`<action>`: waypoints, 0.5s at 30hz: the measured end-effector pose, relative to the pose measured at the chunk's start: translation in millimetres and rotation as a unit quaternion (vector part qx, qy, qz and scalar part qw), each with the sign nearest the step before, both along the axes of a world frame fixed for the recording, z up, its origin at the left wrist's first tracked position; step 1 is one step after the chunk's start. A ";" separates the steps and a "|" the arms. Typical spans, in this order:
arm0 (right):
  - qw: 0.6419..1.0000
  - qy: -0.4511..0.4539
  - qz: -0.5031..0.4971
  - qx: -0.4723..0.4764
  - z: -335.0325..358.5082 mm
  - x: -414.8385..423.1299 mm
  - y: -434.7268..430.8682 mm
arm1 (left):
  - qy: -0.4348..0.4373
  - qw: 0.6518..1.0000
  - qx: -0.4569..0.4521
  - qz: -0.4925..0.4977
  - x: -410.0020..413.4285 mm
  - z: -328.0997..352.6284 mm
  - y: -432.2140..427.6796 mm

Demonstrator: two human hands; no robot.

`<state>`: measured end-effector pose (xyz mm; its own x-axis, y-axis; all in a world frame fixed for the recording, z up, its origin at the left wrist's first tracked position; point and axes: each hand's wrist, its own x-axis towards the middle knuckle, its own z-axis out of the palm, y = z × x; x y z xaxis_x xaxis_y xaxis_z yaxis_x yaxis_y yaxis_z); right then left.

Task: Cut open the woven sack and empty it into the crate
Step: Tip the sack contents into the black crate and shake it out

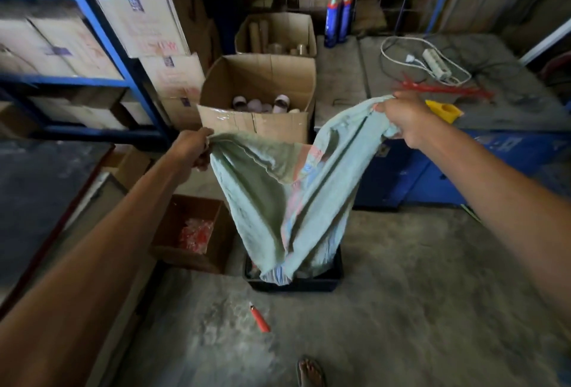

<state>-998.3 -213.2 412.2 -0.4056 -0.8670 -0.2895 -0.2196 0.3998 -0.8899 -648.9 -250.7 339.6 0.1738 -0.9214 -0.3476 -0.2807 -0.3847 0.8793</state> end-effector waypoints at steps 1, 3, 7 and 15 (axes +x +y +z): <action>1.000 0.010 0.012 0.012 4.6 -1.4 3.6 | 0.007 1.000 0.006 0.007 3.7 3.4 2.3; 0.999 0.021 0.024 0.027 11.2 -3.8 9.7 | 0.007 1.000 0.022 -0.002 6.2 11.1 8.4; 0.999 0.028 0.025 0.013 29.8 2.3 17.6 | -0.003 0.999 0.031 -0.029 -2.2 31.2 17.3; 0.983 0.085 0.011 -0.162 163.8 3.8 -9.5 | -0.070 0.987 -0.143 -0.023 -16.8 181.7 -8.9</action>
